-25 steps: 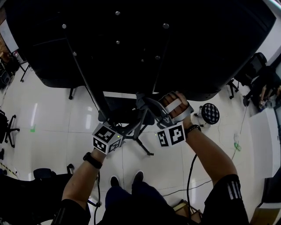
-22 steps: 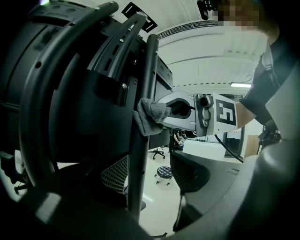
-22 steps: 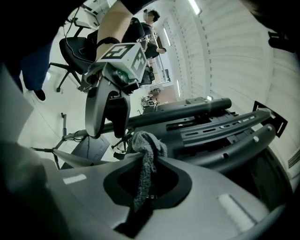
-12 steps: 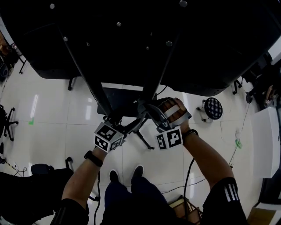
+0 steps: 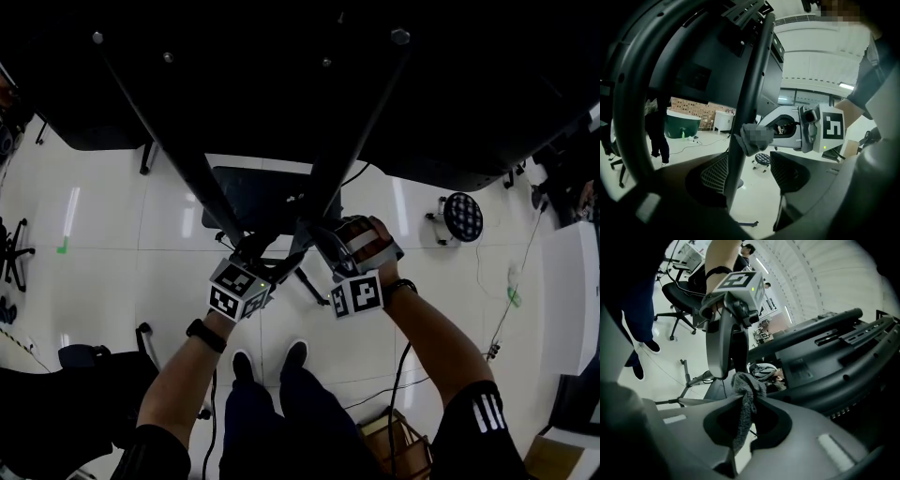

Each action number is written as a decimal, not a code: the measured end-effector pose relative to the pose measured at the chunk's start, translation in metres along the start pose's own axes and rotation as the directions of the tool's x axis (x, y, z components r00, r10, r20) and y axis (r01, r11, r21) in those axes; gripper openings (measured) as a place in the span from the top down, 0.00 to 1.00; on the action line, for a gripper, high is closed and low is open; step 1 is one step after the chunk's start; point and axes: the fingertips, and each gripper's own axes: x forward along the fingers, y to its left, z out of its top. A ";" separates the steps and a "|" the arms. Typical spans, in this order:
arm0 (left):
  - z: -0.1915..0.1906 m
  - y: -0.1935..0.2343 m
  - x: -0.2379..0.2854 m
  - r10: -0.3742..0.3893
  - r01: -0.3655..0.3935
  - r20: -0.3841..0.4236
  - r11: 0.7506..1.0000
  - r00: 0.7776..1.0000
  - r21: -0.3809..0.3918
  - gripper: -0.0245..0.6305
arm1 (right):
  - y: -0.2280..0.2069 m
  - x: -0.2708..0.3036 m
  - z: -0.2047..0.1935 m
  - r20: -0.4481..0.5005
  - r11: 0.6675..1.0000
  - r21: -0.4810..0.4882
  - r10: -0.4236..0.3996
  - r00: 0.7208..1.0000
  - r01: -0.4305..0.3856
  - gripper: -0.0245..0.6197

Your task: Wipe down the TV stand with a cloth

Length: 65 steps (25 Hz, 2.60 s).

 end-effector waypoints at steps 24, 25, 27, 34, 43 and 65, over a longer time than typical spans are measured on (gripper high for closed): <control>-0.178 0.053 0.052 0.009 -0.026 -0.163 0.994 0.987 -0.103 0.50 | 0.213 0.116 -0.049 -0.129 0.966 0.148 0.233 0.964 -0.214 0.93; -0.183 0.055 0.054 0.010 -0.028 -0.164 0.994 0.986 -0.110 0.50 | 0.220 0.119 -0.051 -0.133 0.962 0.156 0.244 0.961 -0.223 0.93; -0.192 0.058 0.057 0.012 -0.034 -0.166 0.991 0.986 -0.128 0.50 | 0.231 0.125 -0.056 -0.141 0.959 0.159 0.256 0.956 -0.233 0.93; -0.215 0.062 0.055 0.022 -0.051 -0.190 0.987 0.981 -0.150 0.50 | 0.256 0.134 -0.070 -0.185 0.953 0.147 0.290 0.939 -0.265 0.93; -0.174 0.049 0.019 0.016 -0.037 -0.130 0.987 0.991 -0.158 0.50 | 0.217 0.094 -0.030 -0.071 0.798 0.586 0.220 0.973 -0.138 0.93; 0.006 -0.091 -0.275 -0.116 0.111 0.087 0.992 0.989 0.061 0.50 | -0.011 -0.185 0.198 0.053 0.391 0.919 -0.232 0.971 0.044 0.93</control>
